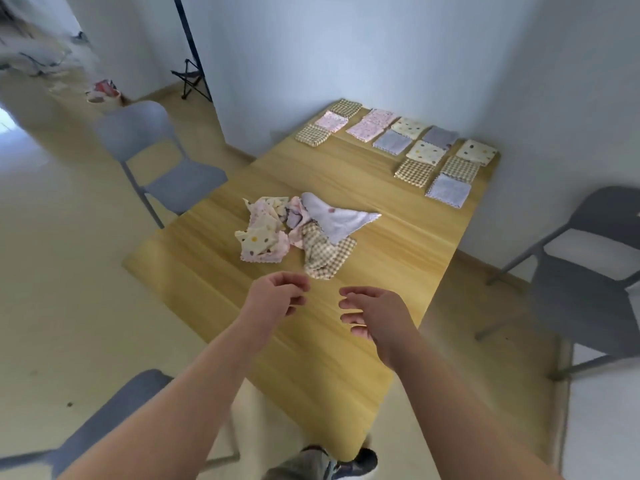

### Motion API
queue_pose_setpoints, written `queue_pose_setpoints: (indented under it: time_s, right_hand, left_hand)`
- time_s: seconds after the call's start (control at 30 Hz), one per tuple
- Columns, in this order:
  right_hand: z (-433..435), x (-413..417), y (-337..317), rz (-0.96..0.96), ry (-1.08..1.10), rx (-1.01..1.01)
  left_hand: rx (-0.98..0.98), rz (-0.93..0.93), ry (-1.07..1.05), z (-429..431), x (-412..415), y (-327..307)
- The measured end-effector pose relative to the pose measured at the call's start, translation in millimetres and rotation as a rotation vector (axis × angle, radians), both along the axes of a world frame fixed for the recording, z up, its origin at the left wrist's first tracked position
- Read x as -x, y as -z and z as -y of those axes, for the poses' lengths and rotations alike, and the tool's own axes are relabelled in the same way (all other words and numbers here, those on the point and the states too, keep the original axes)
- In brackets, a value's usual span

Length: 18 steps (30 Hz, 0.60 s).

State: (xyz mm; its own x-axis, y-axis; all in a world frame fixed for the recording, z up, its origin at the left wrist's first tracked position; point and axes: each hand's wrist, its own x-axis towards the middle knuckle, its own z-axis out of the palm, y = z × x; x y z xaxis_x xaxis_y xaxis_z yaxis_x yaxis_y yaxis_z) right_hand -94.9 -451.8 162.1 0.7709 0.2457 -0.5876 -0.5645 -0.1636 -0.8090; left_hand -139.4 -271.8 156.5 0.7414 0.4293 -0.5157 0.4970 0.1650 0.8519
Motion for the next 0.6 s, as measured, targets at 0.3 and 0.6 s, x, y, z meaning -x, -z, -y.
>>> queue_pose_setpoints:
  time_s: [0.3,0.6]
  right_hand:
    - [-100,28,-32,0.042,0.033,-0.05]
    - [-213,-49,22,0.01,0.177,0.044]
  left_hand:
    - [-0.058,0.09,0.087,-95,16,-36]
    - [0.013,-0.011,0.184,-214,-79,33]
